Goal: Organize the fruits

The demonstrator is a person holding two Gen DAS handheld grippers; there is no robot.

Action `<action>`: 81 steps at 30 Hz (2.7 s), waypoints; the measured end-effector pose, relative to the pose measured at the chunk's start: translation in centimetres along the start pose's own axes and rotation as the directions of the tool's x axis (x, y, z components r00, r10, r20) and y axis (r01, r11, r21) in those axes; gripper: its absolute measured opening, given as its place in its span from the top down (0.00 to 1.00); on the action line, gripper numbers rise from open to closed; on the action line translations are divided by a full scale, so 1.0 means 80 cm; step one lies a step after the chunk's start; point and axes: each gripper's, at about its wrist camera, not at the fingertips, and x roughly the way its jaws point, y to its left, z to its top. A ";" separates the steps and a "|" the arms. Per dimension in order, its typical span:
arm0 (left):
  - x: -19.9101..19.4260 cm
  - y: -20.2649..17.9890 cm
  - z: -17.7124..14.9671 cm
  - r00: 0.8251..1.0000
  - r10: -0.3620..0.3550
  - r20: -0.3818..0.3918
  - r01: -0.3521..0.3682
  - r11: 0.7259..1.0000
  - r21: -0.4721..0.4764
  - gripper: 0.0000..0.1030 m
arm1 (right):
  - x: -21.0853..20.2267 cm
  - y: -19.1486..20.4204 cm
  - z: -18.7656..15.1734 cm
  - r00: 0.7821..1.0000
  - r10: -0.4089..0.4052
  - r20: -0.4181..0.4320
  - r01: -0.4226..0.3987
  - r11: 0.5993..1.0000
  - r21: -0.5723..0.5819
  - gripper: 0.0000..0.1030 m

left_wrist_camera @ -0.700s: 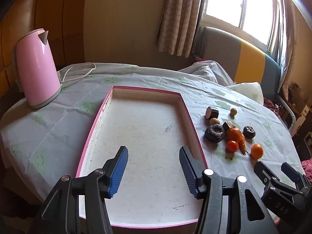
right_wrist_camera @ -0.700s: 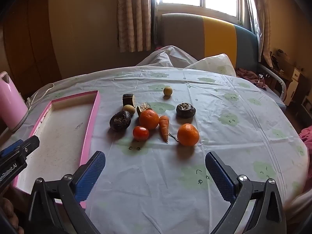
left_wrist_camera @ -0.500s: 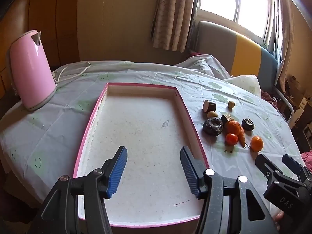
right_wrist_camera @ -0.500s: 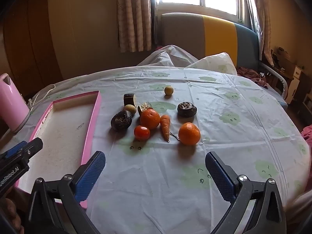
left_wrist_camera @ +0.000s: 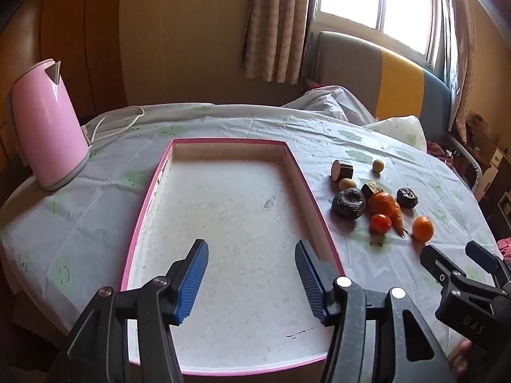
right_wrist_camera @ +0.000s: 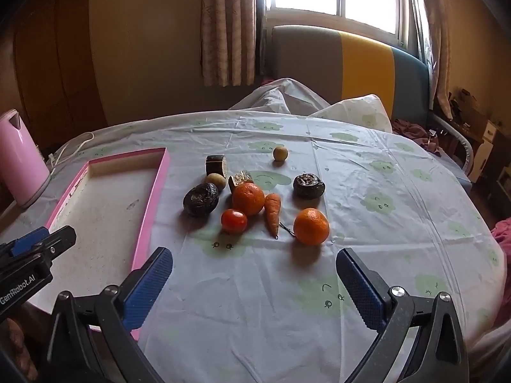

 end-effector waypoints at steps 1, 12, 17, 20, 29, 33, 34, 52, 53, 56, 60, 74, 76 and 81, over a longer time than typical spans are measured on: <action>0.000 -0.001 0.000 1.000 0.000 0.000 0.000 1.000 0.005 0.44 | 0.001 -0.001 -0.001 1.000 -0.001 -0.002 0.001 1.000 0.004 0.00; -0.006 -0.005 0.001 1.000 -0.009 0.008 0.008 1.000 0.015 0.43 | 0.000 -0.007 0.000 1.000 -0.005 -0.006 0.005 1.000 0.004 0.00; -0.011 -0.008 -0.001 1.000 -0.014 0.014 0.014 1.000 0.025 0.42 | -0.003 -0.010 -0.001 1.000 -0.014 0.009 0.014 1.000 0.002 0.00; -0.011 -0.009 -0.002 1.000 -0.014 0.011 0.014 0.999 0.031 0.41 | -0.004 -0.011 -0.002 1.000 -0.010 0.012 0.010 1.000 0.003 0.00; -0.010 -0.018 -0.003 1.000 -0.021 0.003 0.021 0.998 0.053 0.40 | -0.006 -0.018 -0.004 1.000 -0.006 0.018 0.006 1.000 0.019 0.00; -0.011 -0.023 -0.004 1.000 -0.028 0.003 0.028 0.998 0.064 0.40 | -0.006 -0.026 -0.006 1.000 -0.001 0.017 0.000 0.999 0.037 0.01; -0.011 -0.023 -0.005 1.000 -0.031 0.001 0.031 0.997 0.066 0.40 | -0.005 -0.029 -0.006 1.000 -0.003 0.016 0.002 0.999 0.043 0.03; -0.003 -0.040 -0.008 0.987 -0.153 -0.044 0.156 0.984 0.084 0.30 | 0.038 -0.089 0.001 0.998 0.028 -0.058 -0.020 0.991 0.129 0.40; -0.003 -0.042 -0.008 0.986 -0.161 -0.045 0.165 0.982 0.087 0.29 | 0.046 -0.090 0.004 0.997 0.035 -0.067 -0.026 0.991 0.130 0.40; -0.003 -0.046 -0.007 0.983 -0.177 -0.043 0.181 0.978 0.106 0.19 | 0.069 -0.094 0.013 0.996 0.035 -0.086 -0.023 0.991 0.132 0.40; 0.001 -0.049 0.002 0.977 -0.205 -0.054 0.209 0.972 0.110 0.19 | 0.100 -0.095 0.018 0.989 0.071 -0.131 -0.055 0.991 0.126 0.40; 0.067 -0.113 0.028 0.901 -0.313 -0.301 0.348 0.935 0.069 0.46 | 0.100 -0.118 0.007 0.989 0.054 -0.140 -0.040 0.994 0.099 0.62; 0.078 -0.129 0.031 0.895 -0.318 -0.312 0.361 0.928 0.091 0.51 | 0.100 -0.120 0.007 0.988 0.061 -0.140 -0.047 0.994 0.102 0.62; 0.109 -0.160 0.036 0.878 -0.325 -0.352 0.377 0.922 0.091 0.57 | 0.101 -0.124 0.007 0.988 0.077 -0.133 -0.062 0.992 0.113 0.61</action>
